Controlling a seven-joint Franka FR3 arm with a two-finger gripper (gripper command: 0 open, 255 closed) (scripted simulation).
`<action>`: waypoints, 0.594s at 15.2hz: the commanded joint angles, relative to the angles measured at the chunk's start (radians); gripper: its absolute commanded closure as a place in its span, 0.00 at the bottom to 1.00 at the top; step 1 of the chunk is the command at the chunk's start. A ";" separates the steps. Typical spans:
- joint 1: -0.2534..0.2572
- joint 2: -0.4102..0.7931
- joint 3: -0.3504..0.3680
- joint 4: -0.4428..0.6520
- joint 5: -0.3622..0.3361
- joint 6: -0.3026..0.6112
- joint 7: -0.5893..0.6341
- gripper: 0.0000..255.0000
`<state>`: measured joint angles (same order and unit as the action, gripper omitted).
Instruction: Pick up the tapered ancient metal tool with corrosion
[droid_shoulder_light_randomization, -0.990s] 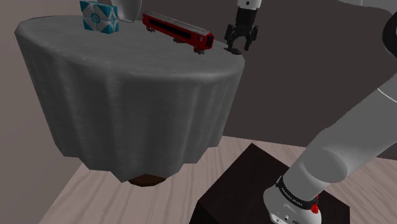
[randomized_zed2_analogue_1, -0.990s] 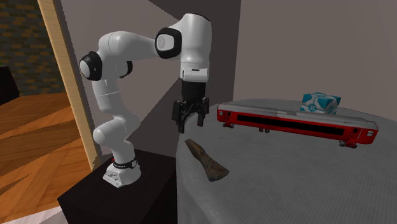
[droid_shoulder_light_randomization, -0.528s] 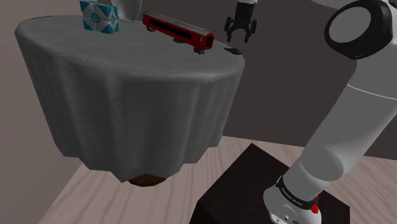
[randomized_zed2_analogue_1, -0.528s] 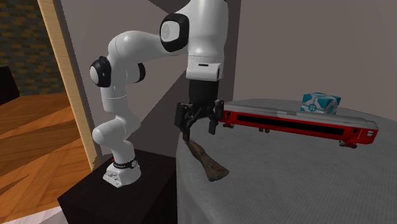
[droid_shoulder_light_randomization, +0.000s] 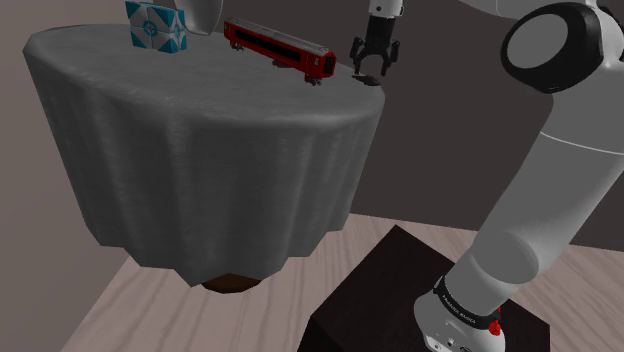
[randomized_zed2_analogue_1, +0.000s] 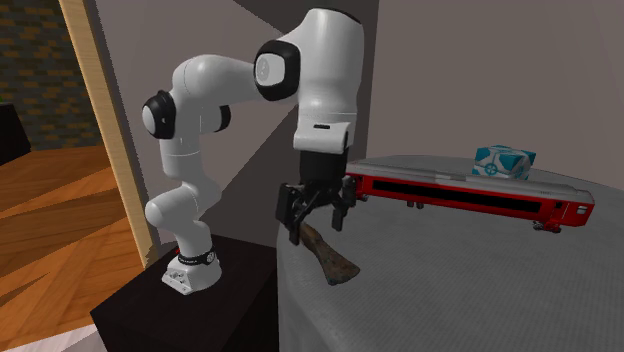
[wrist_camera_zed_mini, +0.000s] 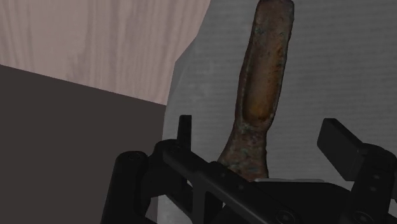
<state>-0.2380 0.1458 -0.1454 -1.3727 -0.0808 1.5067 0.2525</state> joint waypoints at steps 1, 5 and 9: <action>0.001 -0.009 0.001 -0.034 -0.001 0.025 0.004 0.00; 0.001 -0.010 0.000 -0.034 -0.001 0.025 0.003 1.00; 0.001 -0.010 0.000 -0.034 -0.001 0.025 0.003 1.00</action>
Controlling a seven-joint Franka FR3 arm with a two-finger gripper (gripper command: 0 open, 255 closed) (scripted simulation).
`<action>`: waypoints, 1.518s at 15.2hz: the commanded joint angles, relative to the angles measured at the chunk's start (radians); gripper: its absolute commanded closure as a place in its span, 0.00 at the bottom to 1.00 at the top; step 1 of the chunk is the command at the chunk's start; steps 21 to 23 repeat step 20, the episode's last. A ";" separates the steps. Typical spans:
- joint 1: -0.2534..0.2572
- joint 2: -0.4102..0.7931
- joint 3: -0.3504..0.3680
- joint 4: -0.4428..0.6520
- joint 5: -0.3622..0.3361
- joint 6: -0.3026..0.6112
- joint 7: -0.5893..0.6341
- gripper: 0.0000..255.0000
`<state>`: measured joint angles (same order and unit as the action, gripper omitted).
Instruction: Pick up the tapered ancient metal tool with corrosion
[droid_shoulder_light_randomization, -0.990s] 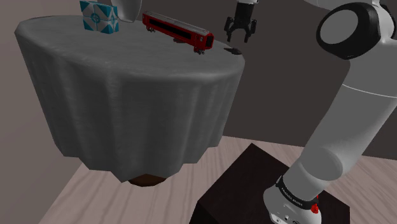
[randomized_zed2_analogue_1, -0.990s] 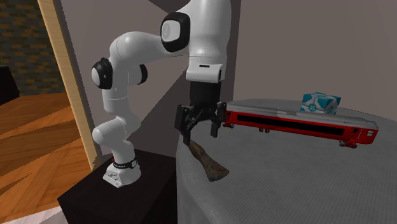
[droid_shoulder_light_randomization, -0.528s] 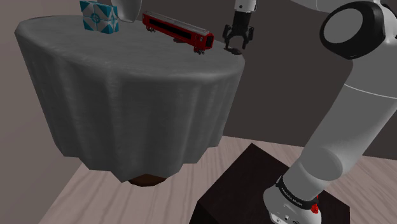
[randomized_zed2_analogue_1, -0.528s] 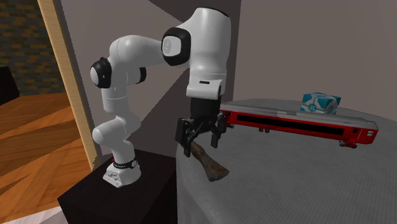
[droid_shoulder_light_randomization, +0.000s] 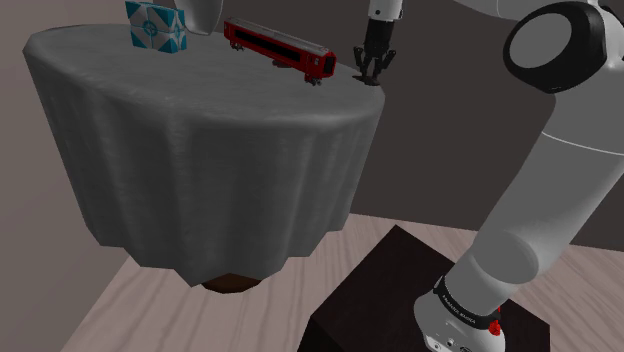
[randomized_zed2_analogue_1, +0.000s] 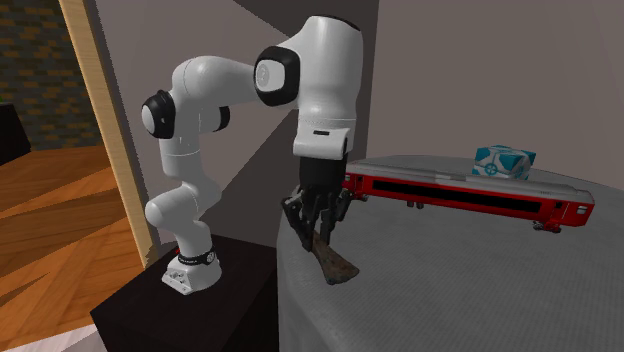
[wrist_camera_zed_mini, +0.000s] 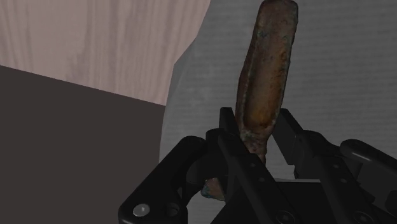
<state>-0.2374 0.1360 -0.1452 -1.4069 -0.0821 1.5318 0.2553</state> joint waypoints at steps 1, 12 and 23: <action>0.000 0.000 0.000 0.000 0.000 0.000 0.000 1.00; -0.005 0.062 -0.002 0.210 0.008 -0.148 -0.016 1.00; -0.014 0.135 -0.005 0.406 0.017 -0.270 -0.032 1.00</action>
